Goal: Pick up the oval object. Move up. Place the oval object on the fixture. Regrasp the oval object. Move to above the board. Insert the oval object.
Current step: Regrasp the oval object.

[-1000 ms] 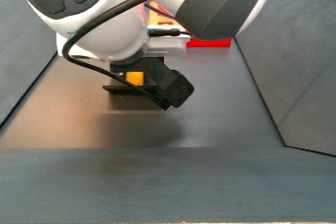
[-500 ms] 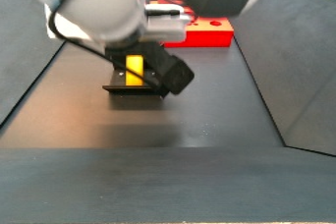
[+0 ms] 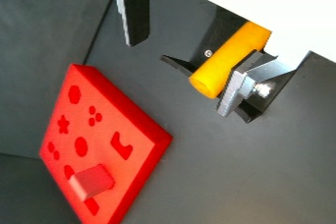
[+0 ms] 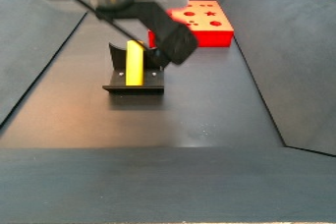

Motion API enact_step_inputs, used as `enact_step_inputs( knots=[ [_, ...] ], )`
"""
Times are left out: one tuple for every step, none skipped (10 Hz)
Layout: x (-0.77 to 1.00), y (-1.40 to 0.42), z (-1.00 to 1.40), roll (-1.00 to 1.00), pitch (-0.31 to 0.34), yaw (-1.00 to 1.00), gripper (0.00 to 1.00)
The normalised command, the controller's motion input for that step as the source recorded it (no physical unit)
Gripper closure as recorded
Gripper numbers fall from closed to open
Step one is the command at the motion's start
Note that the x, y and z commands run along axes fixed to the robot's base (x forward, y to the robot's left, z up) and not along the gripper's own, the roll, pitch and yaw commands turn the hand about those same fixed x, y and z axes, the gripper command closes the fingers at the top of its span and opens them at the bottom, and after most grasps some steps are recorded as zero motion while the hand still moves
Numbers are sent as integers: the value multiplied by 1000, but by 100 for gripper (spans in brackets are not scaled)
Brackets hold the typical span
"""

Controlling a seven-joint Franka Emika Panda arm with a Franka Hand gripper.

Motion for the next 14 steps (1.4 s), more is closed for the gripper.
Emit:
enact_step_inputs(
  knots=[
    [-124,-812,965,1000,57,21,0],
    [-117,-806,829,1000,56,21,0],
    [-121,-660,647,1000,43,20,0],
    [-123,-513,462,1000,34,20,0],
    [-104,-358,258,1000,31,19,0],
    [-54,-139,44,1000,28,19,0],
    [-30,-29,12,1000,29,19,0],
    [-23,-18,16,1000,29,19,0],
    [-30,-34,12,1000,24,19,0],
    [-38,-30,15,1000,19,19,0],
    [-46,-29,16,1000,14,20,0],
    [-50,-28,15,1000,8,20,0],
    [-45,-25,4,1000,0,21,0],
    [-43,-25,3,1000,-6,22,0]
  ],
)
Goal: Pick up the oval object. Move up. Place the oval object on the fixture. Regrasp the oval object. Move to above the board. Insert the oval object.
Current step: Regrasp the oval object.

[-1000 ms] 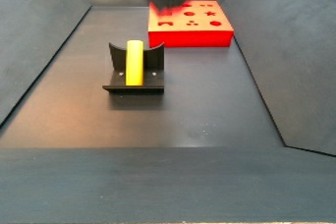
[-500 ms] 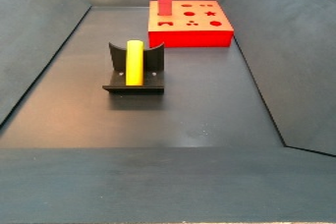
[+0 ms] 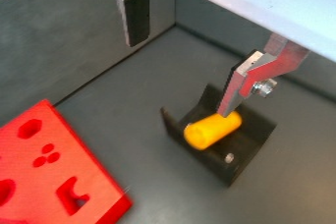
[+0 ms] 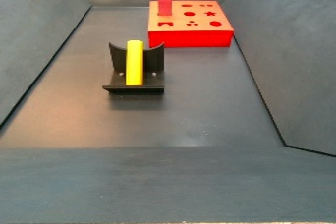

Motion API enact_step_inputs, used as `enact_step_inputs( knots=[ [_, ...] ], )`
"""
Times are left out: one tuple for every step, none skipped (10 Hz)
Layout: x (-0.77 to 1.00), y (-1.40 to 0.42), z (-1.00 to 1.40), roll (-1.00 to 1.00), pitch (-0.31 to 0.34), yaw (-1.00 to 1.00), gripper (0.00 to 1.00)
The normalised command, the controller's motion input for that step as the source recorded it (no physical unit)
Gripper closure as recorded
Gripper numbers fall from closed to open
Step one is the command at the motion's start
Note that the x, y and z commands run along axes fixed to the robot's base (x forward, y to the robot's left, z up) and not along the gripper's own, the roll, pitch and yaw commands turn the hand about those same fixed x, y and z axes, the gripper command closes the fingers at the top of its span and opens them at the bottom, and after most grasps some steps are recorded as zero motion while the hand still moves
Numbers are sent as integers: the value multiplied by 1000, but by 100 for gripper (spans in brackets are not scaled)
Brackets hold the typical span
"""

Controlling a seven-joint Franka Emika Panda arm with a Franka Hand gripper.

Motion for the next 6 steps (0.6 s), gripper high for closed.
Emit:
enact_step_inputs(
  knots=[
    [-37,-19,6,1000,-13,23,0],
    [-29,-20,4,1000,-21,24,0],
    [-26,-18,5,1000,-25,25,0],
    [-28,-18,2,1000,-26,26,0],
    [-24,-17,5,1000,-25,27,0],
    [-13,-18,6,1000,-20,28,0]
  ],
)
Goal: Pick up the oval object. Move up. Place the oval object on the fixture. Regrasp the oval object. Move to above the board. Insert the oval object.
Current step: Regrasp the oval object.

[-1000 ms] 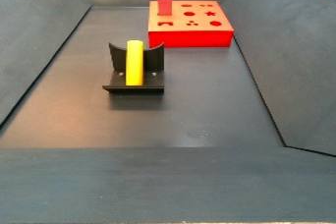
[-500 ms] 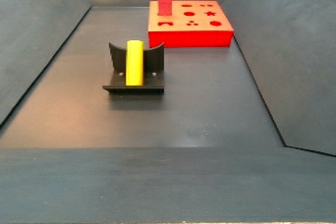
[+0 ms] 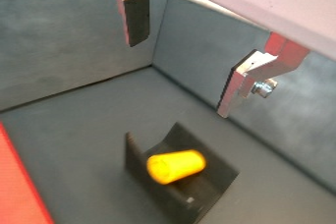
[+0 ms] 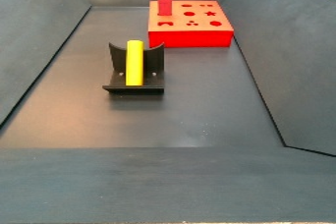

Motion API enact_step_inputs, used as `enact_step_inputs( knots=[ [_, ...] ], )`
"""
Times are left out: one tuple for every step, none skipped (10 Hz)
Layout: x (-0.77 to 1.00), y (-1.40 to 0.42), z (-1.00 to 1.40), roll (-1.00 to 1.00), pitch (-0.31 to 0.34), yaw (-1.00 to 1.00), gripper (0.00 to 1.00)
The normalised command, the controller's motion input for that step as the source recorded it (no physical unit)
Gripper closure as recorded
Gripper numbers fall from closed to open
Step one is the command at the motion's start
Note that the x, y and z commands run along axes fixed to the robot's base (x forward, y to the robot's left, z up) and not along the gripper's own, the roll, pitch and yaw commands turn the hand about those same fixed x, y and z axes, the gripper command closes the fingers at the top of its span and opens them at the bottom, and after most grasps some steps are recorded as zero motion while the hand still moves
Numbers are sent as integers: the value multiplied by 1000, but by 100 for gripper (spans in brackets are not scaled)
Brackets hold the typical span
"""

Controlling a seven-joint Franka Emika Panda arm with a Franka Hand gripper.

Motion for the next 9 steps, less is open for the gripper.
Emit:
enact_step_inputs(
  knots=[
    [-2,-22,8,1000,-13,28,0],
    [14,-24,-1,1000,-8,29,0],
    [26,-23,-9,1000,0,32,0],
    [40,-25,-5,1000,14,35,0],
    [52,-29,-6,1000,29,38,0],
    [63,-29,-6,1000,50,45,0],
    [78,-33,-9,1000,88,60,0],
    [88,-37,-14,952,116,77,0],
    [87,-40,-17,764,122,92,0]
  ],
)
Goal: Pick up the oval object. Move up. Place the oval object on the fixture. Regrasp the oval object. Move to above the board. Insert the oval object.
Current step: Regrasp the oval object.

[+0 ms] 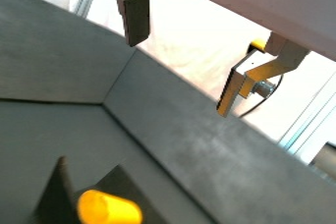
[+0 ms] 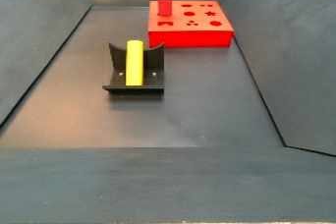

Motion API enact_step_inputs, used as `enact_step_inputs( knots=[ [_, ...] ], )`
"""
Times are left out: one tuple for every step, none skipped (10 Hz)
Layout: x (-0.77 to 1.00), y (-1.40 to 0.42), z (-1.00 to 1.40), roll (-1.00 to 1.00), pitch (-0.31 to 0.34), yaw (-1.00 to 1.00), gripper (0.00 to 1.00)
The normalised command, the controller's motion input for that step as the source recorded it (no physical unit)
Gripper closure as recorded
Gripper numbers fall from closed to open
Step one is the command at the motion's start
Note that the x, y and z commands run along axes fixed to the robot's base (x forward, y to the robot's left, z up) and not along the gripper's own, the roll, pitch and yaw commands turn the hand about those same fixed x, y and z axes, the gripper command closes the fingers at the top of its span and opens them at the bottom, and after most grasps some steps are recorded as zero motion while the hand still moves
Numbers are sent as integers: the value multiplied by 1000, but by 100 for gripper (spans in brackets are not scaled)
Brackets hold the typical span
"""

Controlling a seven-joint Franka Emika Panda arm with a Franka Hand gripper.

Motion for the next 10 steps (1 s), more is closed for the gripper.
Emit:
enact_step_inputs(
  knots=[
    [87,-43,-13,572,118,108,0],
    [86,-37,-15,389,111,126,0],
    [77,-25,-5,241,87,143,0],
    [29,76,-1000,110,50,157,0],
    [35,73,-1000,91,18,162,0],
    [44,71,-1000,83,-10,156,0],
    [56,63,-1000,74,-57,132,0],
    [62,62,-1000,74,-84,114,0],
    [71,55,-1000,77,-118,78,0],
    [75,53,-1000,79,-122,60,0]
  ],
)
